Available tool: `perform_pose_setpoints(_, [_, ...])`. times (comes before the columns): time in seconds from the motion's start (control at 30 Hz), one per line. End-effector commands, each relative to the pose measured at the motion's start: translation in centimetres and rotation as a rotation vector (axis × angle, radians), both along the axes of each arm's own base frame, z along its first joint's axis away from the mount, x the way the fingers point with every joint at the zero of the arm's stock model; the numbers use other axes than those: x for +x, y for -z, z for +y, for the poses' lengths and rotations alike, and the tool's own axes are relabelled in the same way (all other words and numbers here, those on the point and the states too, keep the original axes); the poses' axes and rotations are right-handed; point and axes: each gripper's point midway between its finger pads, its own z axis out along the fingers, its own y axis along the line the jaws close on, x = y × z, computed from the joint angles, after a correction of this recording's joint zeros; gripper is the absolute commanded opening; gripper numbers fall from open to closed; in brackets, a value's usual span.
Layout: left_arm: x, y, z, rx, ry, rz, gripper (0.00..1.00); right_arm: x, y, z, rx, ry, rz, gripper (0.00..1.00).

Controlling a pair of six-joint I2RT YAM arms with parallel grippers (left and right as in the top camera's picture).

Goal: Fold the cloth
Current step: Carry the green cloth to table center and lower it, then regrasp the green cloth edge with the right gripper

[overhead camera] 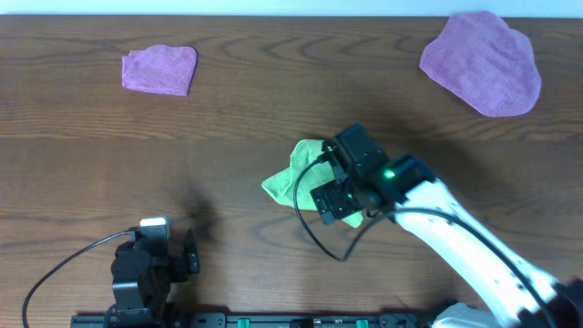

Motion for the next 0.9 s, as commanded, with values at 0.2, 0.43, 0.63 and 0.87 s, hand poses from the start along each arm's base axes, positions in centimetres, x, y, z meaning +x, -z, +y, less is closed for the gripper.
perform_pose_setpoints(0.2, [-0.7, 2.1, 0.3, 0.020, -0.006, 0.068, 0.95, 2.3, 5.1, -1.2, -0.195, -0.038, -0.012, 0.82])
perform_pose_setpoints(0.43, [-0.7, 2.1, 0.3, 0.020, -0.006, 0.068, 0.95, 4.6, 4.9, -0.8, -0.215, -0.057, -0.114, 0.80])
perform_pose_setpoints(0.63, [-0.7, 2.1, 0.3, 0.020, -0.006, 0.068, 0.95, 5.9, 4.4, -0.5, -0.230, -0.089, -0.181, 0.81])
perform_pose_setpoints(0.87, [-0.7, 2.1, 0.3, 0.020, -0.006, 0.068, 0.95, 9.5, 2.7, -2.7, -0.372, 0.080, -0.380, 0.82])
